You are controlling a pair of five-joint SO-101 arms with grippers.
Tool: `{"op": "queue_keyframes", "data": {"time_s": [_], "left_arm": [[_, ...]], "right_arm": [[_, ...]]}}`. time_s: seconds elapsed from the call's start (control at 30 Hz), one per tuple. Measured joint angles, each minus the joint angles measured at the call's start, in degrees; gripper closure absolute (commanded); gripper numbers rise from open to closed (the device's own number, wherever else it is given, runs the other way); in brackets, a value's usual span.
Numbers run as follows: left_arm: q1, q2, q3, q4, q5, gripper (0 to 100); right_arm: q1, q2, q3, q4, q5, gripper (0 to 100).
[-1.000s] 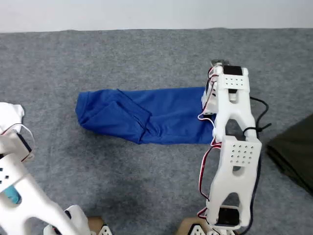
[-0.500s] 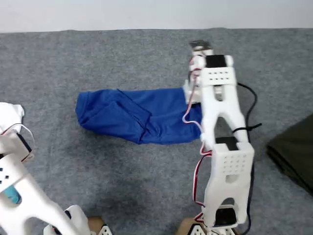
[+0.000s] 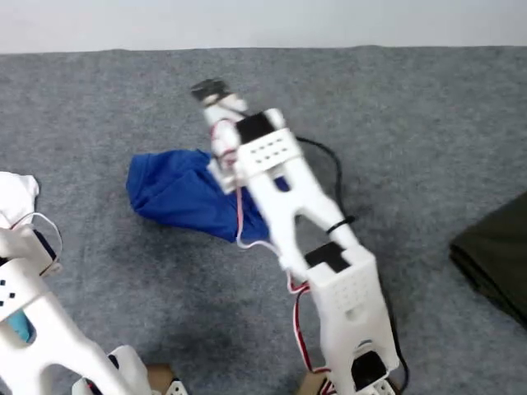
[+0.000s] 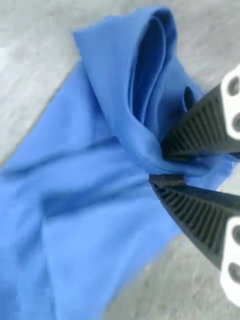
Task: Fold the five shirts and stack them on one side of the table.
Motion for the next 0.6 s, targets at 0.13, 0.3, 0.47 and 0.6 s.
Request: {"op": "queue_keyframes", "data": {"time_s": [0.13,0.3,0.47,0.6], "left_arm": [[0.0,0.0,0.0,-0.4,0.0,100],[0.0,0.0,0.0,-0.4,0.0,100],[0.0,0.0,0.0,-0.4,0.0,100],[0.0,0.0,0.0,-0.4,0.0,100]], "right_arm": [[-4.2,0.0,-0.3,-2.4,1.2,98.9],[-8.1,1.8,-5.3,-4.0,2.7,98.9],[-10.6,8.7,-13.3,-4.0,3.5,98.9],[-12.0,13.5,-20.0,-4.0,3.7,98.9]]}}
